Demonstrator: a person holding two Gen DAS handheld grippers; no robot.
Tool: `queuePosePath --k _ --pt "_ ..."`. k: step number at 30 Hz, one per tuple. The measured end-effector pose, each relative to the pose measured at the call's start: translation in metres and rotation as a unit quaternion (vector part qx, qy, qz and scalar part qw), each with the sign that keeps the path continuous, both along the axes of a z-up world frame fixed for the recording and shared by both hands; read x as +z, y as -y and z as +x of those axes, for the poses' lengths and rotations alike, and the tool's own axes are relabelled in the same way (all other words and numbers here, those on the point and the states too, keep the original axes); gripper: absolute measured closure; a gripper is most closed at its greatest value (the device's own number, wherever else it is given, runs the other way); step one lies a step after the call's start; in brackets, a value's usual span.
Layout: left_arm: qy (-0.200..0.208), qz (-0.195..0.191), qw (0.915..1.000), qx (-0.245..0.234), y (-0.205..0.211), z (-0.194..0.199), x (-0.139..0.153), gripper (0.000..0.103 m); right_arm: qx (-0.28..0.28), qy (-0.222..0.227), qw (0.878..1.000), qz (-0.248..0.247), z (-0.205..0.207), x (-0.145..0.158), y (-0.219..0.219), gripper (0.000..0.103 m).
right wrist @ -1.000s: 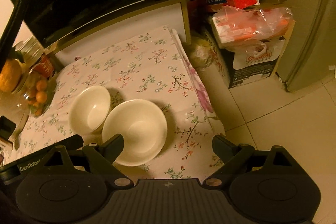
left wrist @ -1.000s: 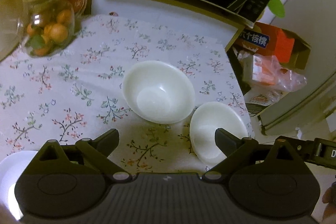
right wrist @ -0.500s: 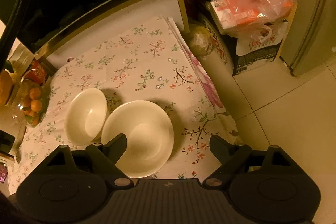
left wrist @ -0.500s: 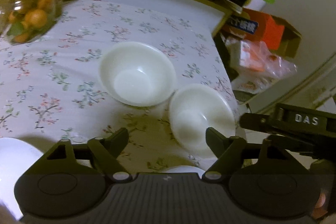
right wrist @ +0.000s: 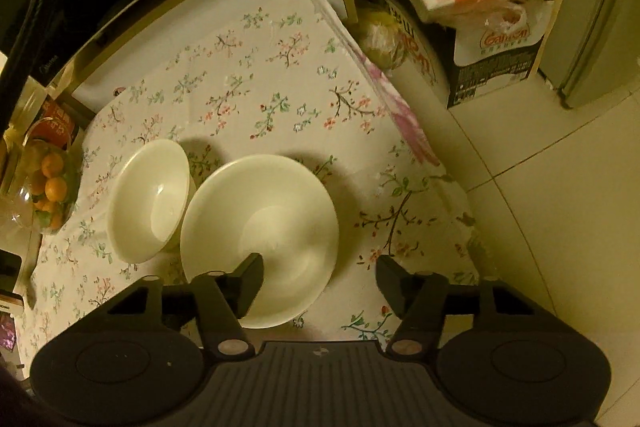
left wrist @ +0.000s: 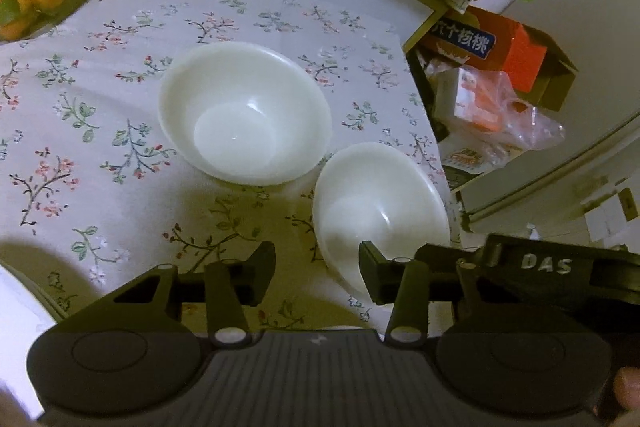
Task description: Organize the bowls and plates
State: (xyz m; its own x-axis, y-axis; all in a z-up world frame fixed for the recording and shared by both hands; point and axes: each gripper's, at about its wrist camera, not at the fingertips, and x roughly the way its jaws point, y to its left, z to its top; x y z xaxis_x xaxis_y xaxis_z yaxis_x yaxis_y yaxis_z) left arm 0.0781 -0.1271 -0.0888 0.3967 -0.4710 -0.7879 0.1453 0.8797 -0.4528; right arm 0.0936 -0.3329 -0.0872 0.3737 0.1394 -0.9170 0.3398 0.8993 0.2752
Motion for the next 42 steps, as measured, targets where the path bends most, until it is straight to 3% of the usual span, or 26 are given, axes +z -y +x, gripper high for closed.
queuePosePath --k 8,13,24,42 --pt "-0.004 -0.011 0.9999 -0.010 0.006 0.000 -0.006 0.087 -0.010 -0.012 1.000 0.011 -0.004 -0.009 -0.003 0.072" --pt "-0.002 -0.017 0.9997 -0.016 0.008 0.000 -0.008 0.092 -0.016 -0.016 1.000 0.013 -0.005 -0.011 -0.004 0.089" --pt "0.016 -0.024 0.9992 -0.028 0.009 -0.006 0.004 0.093 -0.015 -0.009 1.000 0.007 -0.011 -0.002 -0.004 0.090" --pt "0.058 -0.028 0.9973 -0.036 0.006 -0.036 0.037 0.093 -0.002 0.052 0.999 -0.007 -0.044 0.040 -0.001 0.090"
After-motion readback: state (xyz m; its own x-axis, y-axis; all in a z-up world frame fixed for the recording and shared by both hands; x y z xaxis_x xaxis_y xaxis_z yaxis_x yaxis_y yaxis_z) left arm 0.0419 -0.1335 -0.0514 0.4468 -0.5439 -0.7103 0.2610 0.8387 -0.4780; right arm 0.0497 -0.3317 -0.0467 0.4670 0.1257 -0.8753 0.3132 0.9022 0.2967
